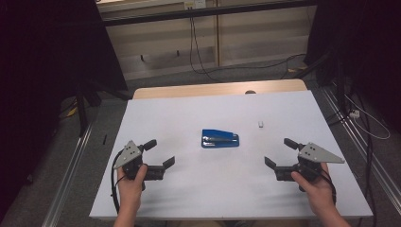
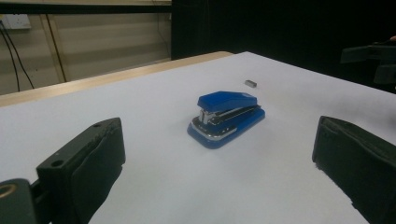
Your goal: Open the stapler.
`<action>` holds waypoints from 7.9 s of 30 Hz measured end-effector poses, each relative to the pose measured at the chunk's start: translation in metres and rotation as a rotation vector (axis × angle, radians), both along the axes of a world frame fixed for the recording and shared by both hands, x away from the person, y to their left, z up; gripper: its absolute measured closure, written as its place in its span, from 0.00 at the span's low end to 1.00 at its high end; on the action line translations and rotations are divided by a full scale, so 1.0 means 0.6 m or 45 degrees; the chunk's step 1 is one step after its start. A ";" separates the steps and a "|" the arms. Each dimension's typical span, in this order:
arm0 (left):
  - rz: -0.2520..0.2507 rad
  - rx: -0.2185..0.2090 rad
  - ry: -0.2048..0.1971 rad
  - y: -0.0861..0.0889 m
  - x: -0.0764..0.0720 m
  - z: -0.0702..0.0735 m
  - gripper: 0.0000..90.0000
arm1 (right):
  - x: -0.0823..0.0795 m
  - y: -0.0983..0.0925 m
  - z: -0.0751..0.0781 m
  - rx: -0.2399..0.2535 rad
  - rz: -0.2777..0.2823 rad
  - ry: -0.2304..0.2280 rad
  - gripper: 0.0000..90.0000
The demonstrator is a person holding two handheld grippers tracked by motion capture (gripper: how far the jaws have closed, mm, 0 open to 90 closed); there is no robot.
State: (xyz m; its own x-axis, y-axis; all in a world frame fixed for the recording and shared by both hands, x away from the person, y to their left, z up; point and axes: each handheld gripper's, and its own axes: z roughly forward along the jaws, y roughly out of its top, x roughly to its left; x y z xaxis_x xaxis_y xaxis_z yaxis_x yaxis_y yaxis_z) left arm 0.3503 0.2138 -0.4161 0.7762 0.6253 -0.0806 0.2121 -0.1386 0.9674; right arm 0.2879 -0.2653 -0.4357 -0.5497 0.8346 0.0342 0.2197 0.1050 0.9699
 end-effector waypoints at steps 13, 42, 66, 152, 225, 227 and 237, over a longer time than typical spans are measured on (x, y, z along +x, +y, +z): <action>-0.031 0.035 0.013 -0.027 0.029 -0.006 0.03 | 0.035 0.012 0.003 0.000 -0.020 -0.003 0.04; -0.111 0.059 0.032 -0.089 0.080 -0.008 0.03 | 0.081 0.046 0.006 -0.038 0.020 -0.002 0.04; -0.133 0.059 0.123 -0.124 0.125 -0.030 0.04 | 0.119 0.087 0.001 -0.079 0.059 0.022 0.04; -0.276 0.343 0.313 -0.148 0.195 -0.061 0.62 | 0.215 0.274 -0.045 -0.484 0.418 0.165 1.00; -0.364 0.213 0.292 -0.161 0.209 -0.034 1.00 | 0.218 0.267 -0.050 -0.380 0.422 0.219 1.00; -0.363 0.233 0.282 -0.161 0.209 -0.032 1.00 | 0.218 0.267 -0.050 -0.381 0.420 0.217 1.00; -0.367 0.213 0.265 -0.165 0.208 -0.024 1.00 | 0.216 0.269 -0.050 -0.381 0.406 0.217 1.00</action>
State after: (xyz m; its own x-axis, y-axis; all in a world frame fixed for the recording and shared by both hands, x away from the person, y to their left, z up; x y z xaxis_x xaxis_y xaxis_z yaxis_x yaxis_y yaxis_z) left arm 0.4749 0.1148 -0.4307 0.8999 0.4016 -0.1699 0.3304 -0.3736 0.8668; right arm 0.4175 -0.1038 -0.4656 -0.7877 0.6120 -0.0705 0.2846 0.4630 0.8395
